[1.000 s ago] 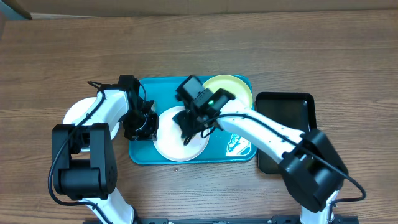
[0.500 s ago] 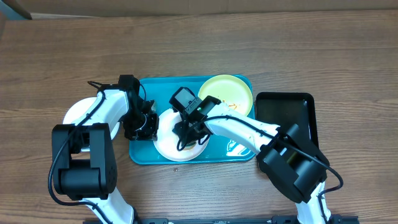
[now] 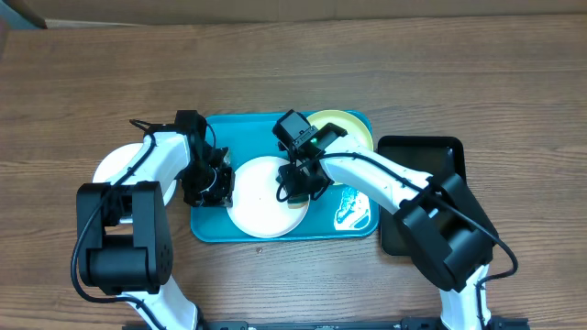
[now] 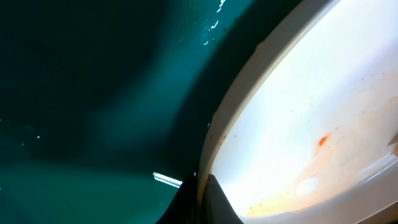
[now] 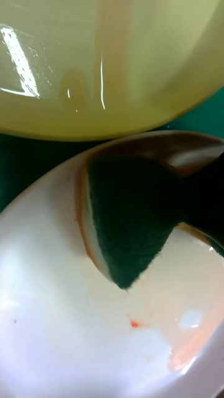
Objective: Clean dirty plates on tray and stack at the side
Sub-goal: 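Scrub the white plate with the sponge while left gripper holds its rim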
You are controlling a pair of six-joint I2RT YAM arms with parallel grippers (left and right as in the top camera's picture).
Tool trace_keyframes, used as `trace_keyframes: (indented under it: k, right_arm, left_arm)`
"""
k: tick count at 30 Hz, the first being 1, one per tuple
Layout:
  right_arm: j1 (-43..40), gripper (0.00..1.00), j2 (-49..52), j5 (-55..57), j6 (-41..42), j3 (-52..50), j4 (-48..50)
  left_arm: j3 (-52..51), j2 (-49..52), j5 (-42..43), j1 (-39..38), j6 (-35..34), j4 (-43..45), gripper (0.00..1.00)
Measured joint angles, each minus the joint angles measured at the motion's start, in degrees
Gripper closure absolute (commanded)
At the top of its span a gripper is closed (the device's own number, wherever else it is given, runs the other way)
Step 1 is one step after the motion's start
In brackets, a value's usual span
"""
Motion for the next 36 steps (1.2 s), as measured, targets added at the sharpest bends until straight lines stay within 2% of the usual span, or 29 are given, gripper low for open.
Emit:
trace_keyframes:
  k: [6,13,23,26,36]
  right_arm:
    - [-0.04,0.95,-4.63,-3.85,-0.66,0.0,1.46]
    - [2.38,0.92,-5.05,-5.49,-0.68,-0.02,5.14]
    - [8.46,0.93,0.87,-6.34,-0.63,-0.02,8.39]
    - [8.57,0.96,2.67,-6.14,-0.61,-0.02,8.37]
    - [6.51,0.96,2.75,-1.07,2.95,0.35,5.42]
  left_arm:
    - [0.0,0.0,0.0,0.0,-0.02,0.02,0.96]
    - [0.0,0.0,-0.02,0.0,-0.02,0.02,0.96]
    - [0.0,0.0,-0.02,0.0,0.0,0.02,0.96]
    - [0.0,0.0,-0.02,0.0,0.0,0.04,0.96]
    - [0.0,0.0,0.0,0.0,0.0,0.09,0.96]
